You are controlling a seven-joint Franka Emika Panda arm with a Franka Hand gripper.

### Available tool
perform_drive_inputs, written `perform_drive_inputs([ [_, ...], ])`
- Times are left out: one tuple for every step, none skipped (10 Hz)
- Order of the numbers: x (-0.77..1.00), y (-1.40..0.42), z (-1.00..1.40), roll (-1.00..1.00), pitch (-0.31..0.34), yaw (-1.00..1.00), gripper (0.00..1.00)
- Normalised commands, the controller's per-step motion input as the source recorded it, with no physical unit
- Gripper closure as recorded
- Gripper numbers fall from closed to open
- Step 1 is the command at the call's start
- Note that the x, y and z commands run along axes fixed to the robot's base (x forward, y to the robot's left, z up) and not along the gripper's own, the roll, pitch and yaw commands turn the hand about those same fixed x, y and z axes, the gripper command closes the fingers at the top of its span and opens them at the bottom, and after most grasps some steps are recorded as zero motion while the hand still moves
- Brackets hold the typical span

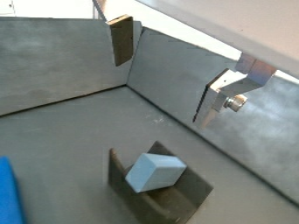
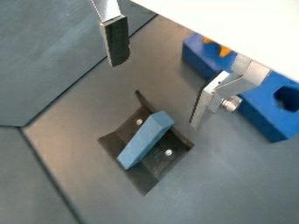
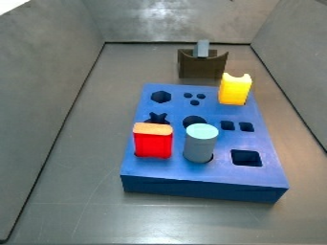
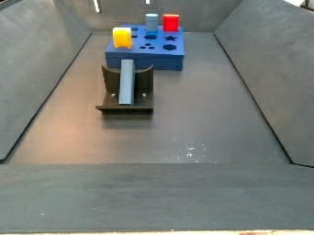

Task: Pick up the rectangle object. Move up. Place the rectangle object on the fixture. Regrasp the rectangle object. Move to above the board. Insert the rectangle object.
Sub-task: Regrasp the rectangle object.

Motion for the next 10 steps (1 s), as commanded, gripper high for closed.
perform_drive_inputs([
  [-0.01,-0.02,0.00,1.00,-0.062,0.02,0.00],
  [0.00,-0.02,0.00,1.00,-0.058,0.01,0.00],
  [0.01,-0.03,-0.01,1.00,-0.053,0.01,0.00],
  [0.01,-0.02,0.00,1.00,-0.044,0.01,0.00],
  [0.02,-0.03,-0.01,1.00,-0.038,0.01,0.00],
  [0.02,-0.03,-0.01,1.00,-0.027,0.01,0.00],
  [0.03,-0.03,0.00,1.00,-0.015,0.02,0.00],
  [0.03,-0.03,-0.01,1.00,-0.005,0.02,0.00],
  [0.04,-0.03,-0.01,1.00,0.011,0.02,0.00],
  [0.04,-0.03,-0.01,1.00,0.035,0.03,0.00],
])
